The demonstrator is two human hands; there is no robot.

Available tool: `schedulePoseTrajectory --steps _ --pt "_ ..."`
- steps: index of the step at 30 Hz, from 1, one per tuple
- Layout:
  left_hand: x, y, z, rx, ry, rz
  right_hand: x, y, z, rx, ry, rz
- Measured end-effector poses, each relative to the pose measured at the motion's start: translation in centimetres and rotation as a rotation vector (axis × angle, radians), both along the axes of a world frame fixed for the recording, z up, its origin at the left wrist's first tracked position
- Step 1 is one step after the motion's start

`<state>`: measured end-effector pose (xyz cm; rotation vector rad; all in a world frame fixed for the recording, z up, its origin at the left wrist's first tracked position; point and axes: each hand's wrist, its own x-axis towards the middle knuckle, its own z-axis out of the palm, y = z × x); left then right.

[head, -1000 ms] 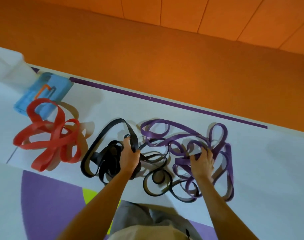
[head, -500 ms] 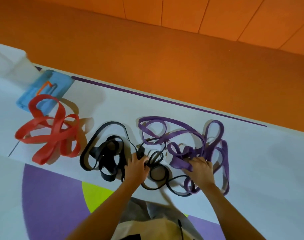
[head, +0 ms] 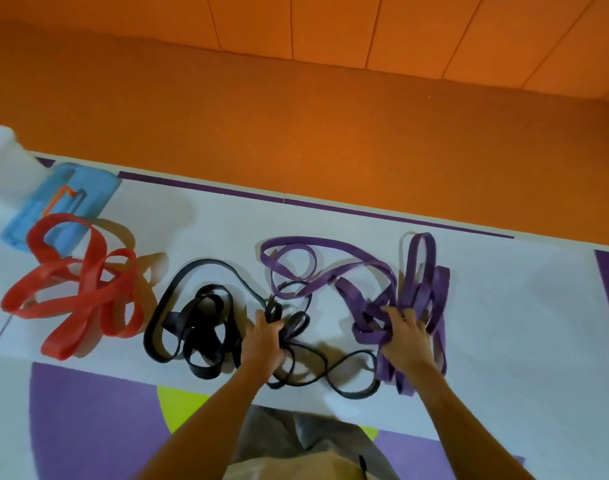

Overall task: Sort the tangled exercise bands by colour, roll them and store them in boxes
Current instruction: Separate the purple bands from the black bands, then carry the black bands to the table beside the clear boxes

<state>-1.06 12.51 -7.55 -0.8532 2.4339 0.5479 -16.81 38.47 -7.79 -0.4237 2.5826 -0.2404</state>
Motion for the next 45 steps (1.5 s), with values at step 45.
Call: schedulePoseTrajectory --steps 45 --pt "7.5 -21.3 0.4 0.248 0.155 0.224 10.4 -29.8 3.9 -0.367 -0.405 -0.281"
